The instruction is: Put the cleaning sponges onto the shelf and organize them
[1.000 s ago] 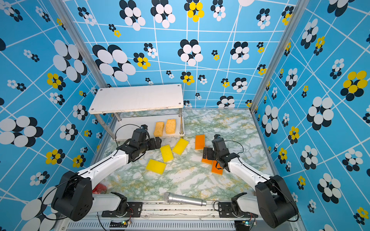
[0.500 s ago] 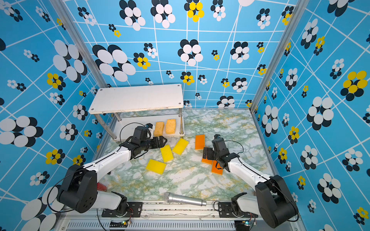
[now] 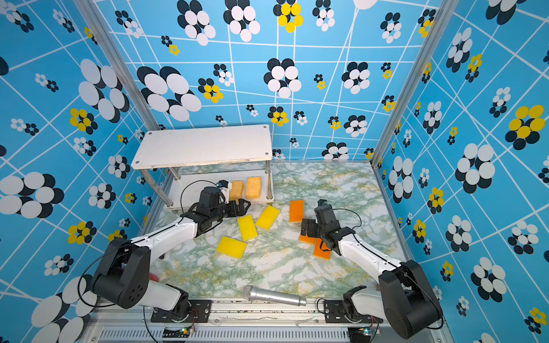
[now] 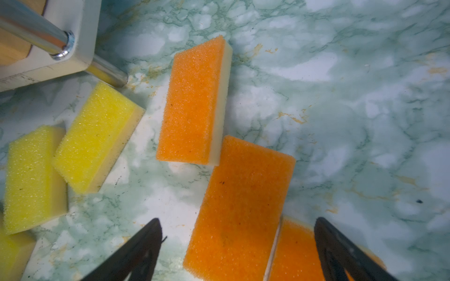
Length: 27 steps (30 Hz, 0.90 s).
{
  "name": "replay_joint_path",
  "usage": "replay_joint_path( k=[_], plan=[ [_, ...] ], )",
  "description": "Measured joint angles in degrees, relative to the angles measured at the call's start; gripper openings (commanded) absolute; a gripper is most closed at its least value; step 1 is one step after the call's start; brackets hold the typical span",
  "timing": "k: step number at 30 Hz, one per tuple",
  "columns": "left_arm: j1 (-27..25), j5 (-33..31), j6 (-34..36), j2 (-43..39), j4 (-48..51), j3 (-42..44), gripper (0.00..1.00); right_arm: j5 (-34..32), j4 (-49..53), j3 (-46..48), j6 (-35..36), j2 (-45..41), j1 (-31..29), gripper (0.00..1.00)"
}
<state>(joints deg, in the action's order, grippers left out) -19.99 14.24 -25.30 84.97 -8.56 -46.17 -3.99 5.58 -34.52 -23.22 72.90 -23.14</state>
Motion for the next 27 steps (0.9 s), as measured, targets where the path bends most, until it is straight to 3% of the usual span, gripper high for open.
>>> replay_joint_path(
  k=[27],
  plan=[
    [0.1, 0.4, 2.6, 6.3, -4.8, -1.0, 0.99, 0.0, 0.0, 0.0, 0.0, -0.1, 0.0, 0.99]
  ],
)
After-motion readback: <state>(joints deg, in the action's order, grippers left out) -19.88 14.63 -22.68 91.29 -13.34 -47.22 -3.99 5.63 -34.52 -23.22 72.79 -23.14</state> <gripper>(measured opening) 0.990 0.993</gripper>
